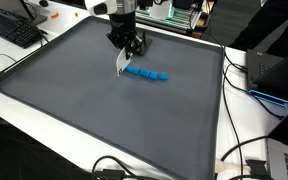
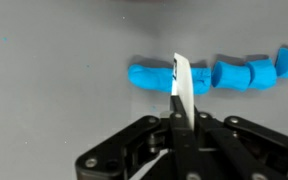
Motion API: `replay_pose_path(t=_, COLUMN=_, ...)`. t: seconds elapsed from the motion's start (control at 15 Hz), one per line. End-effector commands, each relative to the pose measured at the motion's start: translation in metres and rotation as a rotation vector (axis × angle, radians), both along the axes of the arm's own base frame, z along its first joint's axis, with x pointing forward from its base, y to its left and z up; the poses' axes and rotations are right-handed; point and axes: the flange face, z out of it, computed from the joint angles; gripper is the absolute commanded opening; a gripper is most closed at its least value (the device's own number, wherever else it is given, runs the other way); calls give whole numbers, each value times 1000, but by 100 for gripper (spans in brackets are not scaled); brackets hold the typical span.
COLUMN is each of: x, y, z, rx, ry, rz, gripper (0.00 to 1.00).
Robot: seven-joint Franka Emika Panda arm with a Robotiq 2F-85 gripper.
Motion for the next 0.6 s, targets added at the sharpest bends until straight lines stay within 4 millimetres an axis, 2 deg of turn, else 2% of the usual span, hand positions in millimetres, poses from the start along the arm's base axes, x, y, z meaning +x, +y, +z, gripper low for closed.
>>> replay_pose_path(t=0.0, x=-3, y=-2, z=-14, rx=-2, ry=28, rz=-1, gripper=1)
replay_pose_path(t=0.53, x=-9, y=0, z=-48, rx=2, ry=81, rz=1, gripper=1)
